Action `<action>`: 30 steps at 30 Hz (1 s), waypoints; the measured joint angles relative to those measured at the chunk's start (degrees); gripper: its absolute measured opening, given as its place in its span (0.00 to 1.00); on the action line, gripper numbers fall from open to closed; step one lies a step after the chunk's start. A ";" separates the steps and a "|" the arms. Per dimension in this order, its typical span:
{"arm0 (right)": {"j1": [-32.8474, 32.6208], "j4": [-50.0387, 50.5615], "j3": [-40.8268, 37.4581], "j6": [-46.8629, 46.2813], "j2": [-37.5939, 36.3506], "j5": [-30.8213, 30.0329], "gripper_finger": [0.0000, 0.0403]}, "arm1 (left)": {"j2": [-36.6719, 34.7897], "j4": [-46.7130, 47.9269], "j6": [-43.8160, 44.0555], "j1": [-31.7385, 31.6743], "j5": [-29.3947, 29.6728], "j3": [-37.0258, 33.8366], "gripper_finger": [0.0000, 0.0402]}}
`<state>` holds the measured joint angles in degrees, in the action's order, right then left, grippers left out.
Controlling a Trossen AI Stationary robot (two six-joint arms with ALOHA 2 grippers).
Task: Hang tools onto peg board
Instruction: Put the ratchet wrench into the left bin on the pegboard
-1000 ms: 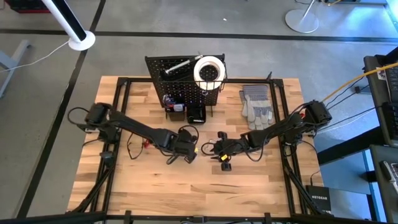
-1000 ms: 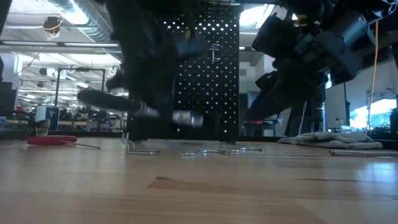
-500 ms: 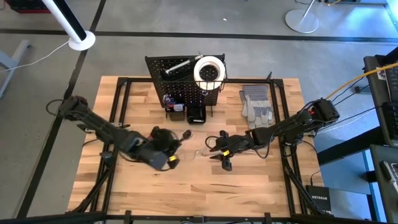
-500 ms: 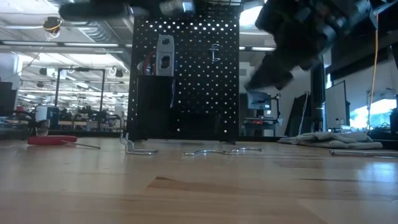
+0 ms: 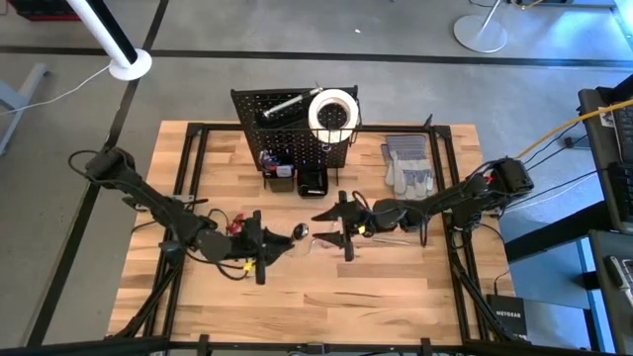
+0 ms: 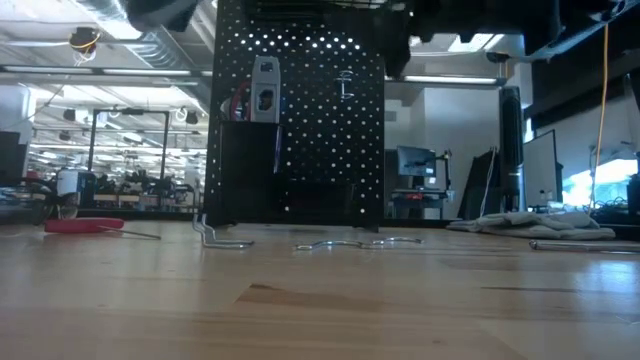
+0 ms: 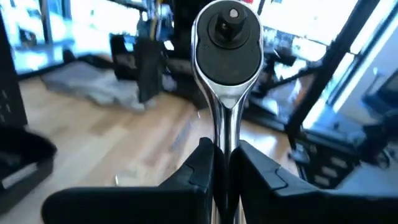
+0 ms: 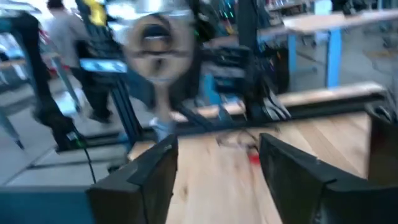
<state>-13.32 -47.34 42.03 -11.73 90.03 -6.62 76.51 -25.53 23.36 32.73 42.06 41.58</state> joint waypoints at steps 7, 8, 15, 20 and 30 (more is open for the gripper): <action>-0.11 -6.20 6.17 4.51 5.48 3.98 0.60 | 0.13 -10.52 -10.03 -5.34 -6.32 -1.55 0.09; -0.09 -6.15 7.35 5.33 6.09 4.23 0.59 | 0.13 -10.12 -10.19 -6.11 -7.20 -1.57 0.09; 1.12 -3.15 12.49 7.75 7.11 1.63 0.50 | 0.20 -9.28 -12.73 -7.32 -8.89 -1.64 0.09; 1.37 -1.15 13.18 7.72 7.09 1.63 0.38 | 0.20 -7.47 -13.81 -7.30 -6.88 -1.62 0.09; 2.60 0.63 13.06 9.63 7.22 2.30 0.15 | 0.09 -3.61 -13.38 -8.87 -5.89 -1.40 0.16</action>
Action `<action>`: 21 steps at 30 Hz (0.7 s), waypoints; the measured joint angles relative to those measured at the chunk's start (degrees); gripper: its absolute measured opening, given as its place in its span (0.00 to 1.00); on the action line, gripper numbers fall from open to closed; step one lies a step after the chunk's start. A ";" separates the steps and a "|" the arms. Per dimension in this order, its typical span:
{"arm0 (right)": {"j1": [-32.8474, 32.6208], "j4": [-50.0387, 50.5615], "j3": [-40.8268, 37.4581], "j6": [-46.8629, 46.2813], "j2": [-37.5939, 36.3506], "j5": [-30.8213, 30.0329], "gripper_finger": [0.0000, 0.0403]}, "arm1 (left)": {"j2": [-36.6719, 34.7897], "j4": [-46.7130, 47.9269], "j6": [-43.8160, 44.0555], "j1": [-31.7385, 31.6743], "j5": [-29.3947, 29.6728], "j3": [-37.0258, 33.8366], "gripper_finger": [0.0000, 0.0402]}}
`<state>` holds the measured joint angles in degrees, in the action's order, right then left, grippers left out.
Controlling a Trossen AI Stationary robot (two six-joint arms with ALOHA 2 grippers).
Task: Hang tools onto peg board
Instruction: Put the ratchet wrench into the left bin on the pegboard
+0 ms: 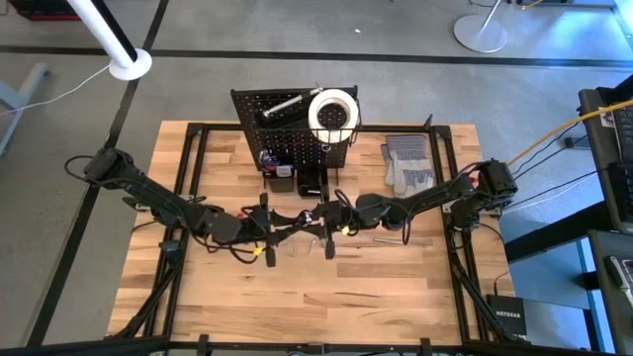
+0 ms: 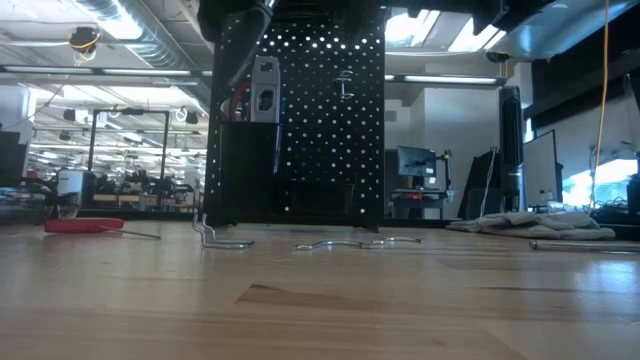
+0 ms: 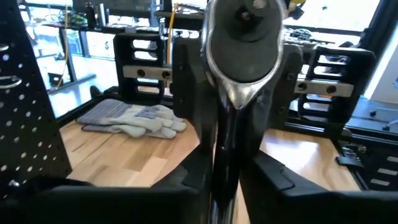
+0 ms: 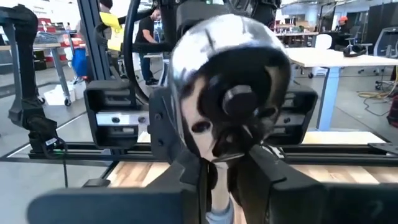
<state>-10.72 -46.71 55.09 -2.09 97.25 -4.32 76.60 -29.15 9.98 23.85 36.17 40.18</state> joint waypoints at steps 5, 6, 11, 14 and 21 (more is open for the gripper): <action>0.74 0.97 0.07 0.30 -0.08 1.33 0.14 | -0.06 1.60 -0.15 -0.50 0.19 -0.13 0.24; 0.80 1.48 0.07 0.64 -0.12 1.64 0.14 | -0.47 2.64 -0.01 -0.50 0.18 -0.13 0.26; 0.76 5.27 0.09 1.40 -0.68 3.78 0.14 | -6.83 13.36 3.93 -0.30 -5.62 -0.13 0.37; 1.11 7.47 0.09 1.51 -0.70 8.13 0.14 | -11.94 17.89 5.97 -0.47 -7.82 -0.13 0.43; 1.79 6.70 0.11 0.91 1.15 13.24 0.14 | -12.92 12.35 4.93 -5.28 -20.92 -0.13 0.55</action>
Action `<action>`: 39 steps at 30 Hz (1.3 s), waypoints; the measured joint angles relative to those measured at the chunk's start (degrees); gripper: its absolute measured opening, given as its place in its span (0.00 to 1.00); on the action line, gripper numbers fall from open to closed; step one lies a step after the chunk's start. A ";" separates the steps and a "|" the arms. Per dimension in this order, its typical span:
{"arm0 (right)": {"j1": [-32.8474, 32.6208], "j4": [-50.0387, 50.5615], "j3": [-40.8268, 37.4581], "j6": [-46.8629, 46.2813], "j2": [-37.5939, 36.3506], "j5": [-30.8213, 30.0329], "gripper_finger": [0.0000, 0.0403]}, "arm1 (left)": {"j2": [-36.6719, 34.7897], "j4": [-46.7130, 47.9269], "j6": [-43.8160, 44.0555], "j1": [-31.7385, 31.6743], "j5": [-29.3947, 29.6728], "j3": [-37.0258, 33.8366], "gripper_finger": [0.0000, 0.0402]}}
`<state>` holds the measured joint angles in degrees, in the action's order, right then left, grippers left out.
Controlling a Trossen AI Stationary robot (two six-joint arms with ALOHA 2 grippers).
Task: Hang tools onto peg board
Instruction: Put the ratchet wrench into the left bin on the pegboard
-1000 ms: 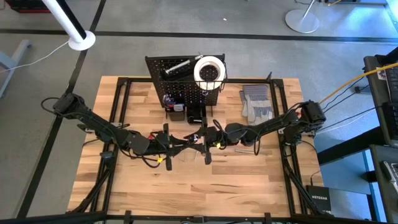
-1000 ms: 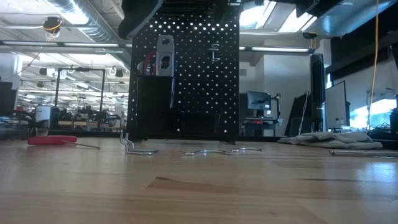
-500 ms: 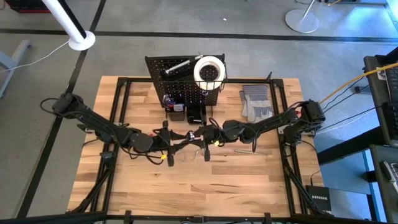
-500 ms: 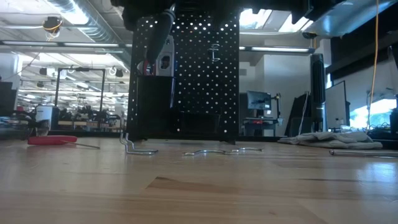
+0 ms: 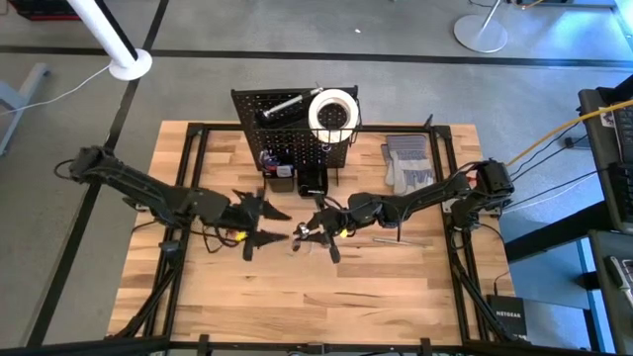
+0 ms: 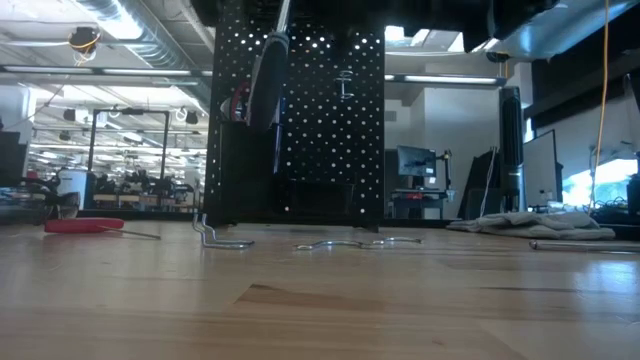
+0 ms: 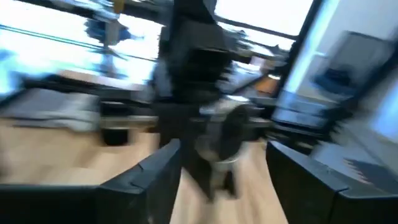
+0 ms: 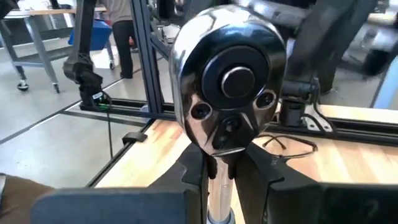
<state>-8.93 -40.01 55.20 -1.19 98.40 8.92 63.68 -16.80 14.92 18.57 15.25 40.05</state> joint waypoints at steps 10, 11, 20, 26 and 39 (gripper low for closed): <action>-0.04 0.86 4.11 0.08 2.48 7.01 0.14 | 9.63 -14.90 -0.09 -4.61 -15.11 -0.09 0.61; -0.04 1.14 4.29 0.13 2.52 7.24 0.14 | 9.66 -14.81 -0.04 -4.78 -15.50 -0.09 0.61; -0.02 0.88 4.42 0.24 2.52 7.20 0.14 | 9.84 -15.39 -1.51 -5.02 -19.43 -0.07 0.53; -0.03 0.79 4.42 0.44 2.52 7.35 0.14 | 10.97 -15.81 -1.90 -5.98 -20.99 0.02 0.31; 0.20 7.02 4.57 0.83 -0.79 5.19 0.22 | 6.44 -12.19 -5.52 -7.25 -18.16 -0.11 0.14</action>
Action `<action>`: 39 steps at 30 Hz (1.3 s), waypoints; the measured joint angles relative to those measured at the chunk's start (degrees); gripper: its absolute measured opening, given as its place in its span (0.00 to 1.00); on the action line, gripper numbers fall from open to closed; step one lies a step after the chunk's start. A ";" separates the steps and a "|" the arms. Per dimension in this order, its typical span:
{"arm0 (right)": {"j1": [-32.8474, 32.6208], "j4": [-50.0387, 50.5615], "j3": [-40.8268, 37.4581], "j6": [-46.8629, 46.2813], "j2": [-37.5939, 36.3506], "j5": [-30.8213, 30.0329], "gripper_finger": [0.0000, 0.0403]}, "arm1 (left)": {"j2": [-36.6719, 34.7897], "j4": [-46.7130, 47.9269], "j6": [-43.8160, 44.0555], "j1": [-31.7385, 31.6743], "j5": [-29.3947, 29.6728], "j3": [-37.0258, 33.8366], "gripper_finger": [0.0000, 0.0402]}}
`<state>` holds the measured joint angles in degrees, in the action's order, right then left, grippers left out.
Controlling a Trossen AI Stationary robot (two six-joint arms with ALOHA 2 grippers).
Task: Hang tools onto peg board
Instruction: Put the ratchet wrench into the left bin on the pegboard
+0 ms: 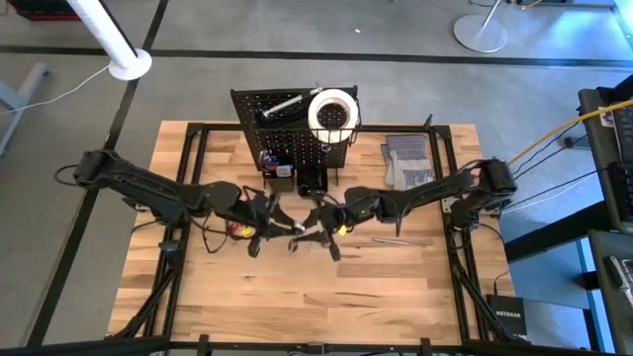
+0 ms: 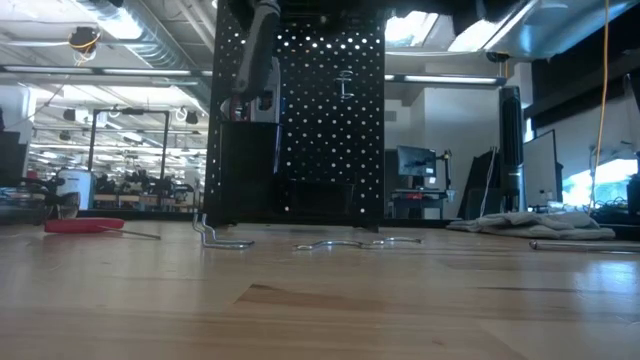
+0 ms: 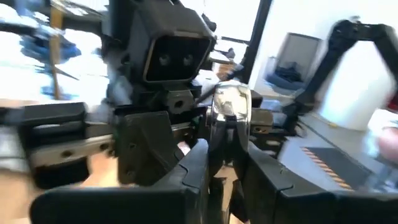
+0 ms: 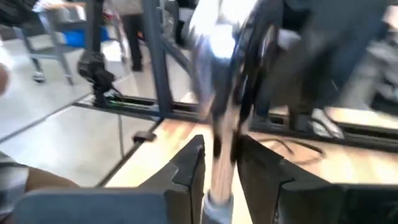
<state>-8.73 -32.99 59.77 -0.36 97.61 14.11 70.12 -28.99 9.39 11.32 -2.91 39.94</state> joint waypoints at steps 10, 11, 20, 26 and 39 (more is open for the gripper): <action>-0.20 30.21 -0.07 0.83 -15.47 -9.85 0.25 | -13.23 7.60 -11.77 3.30 22.74 0.02 0.13; -0.16 31.94 -0.07 0.81 -16.19 -10.22 0.25 | -14.30 7.54 -13.43 3.78 25.18 -0.02 0.13; -0.28 34.83 -2.48 0.52 -16.73 -11.65 0.26 | -24.13 -8.97 -29.59 7.21 39.31 -10.66 0.13; -0.31 30.81 -4.15 -1.03 -16.71 -11.63 0.26 | -29.85 -23.66 -37.27 5.72 42.38 -19.67 0.13; -0.29 26.35 -4.17 -1.75 -16.71 -13.30 0.26 | -30.97 -39.85 -29.51 -10.28 34.40 -28.06 0.13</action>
<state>-9.02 -6.63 55.59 -2.11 80.90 0.82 39.15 -68.84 -20.12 1.03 31.50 11.88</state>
